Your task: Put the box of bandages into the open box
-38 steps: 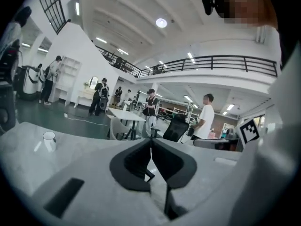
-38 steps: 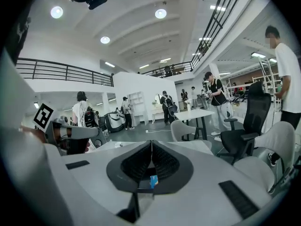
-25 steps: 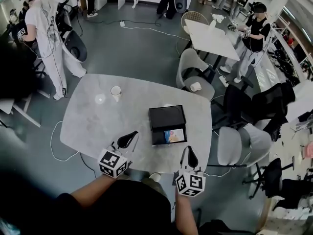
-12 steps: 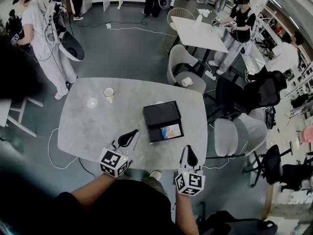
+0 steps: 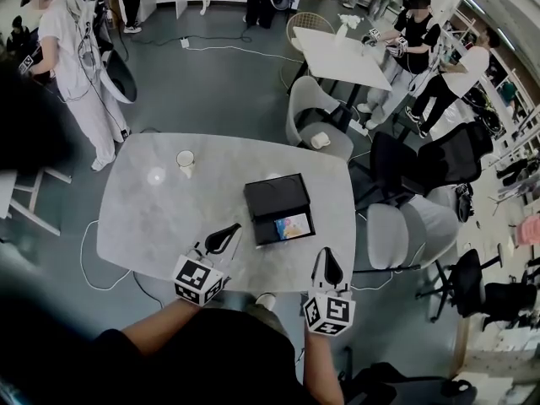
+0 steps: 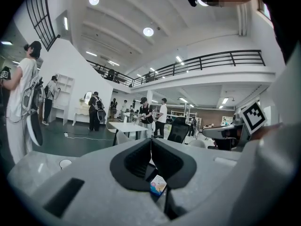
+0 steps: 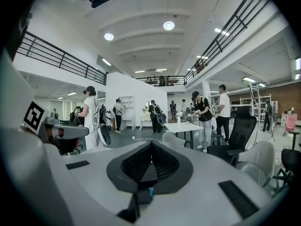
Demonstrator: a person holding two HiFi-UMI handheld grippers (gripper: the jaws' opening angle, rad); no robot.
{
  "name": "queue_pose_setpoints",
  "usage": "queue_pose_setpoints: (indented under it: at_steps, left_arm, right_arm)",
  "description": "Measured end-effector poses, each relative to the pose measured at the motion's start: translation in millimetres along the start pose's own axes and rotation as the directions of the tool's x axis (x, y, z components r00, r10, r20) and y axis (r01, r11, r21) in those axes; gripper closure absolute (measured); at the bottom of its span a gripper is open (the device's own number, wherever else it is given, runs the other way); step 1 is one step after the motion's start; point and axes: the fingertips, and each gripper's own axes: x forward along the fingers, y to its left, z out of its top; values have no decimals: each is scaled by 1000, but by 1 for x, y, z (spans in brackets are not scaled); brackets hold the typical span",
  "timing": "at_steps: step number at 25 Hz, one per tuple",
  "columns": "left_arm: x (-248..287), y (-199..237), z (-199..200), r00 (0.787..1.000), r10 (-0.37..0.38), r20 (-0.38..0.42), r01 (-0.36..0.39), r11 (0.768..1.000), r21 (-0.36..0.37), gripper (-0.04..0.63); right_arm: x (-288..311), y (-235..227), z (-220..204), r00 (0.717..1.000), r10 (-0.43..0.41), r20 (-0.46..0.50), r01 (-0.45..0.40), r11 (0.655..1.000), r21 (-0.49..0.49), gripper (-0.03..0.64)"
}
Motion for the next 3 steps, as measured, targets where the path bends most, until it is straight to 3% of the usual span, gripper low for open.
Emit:
queue_pose_setpoints:
  at_steps: [3]
  left_arm:
    - [5, -1, -2, 1000, 0, -3, 0, 1000, -1, 577]
  right_arm:
    - [1, -5, -1, 1000, -1, -2, 1, 1000, 0, 604]
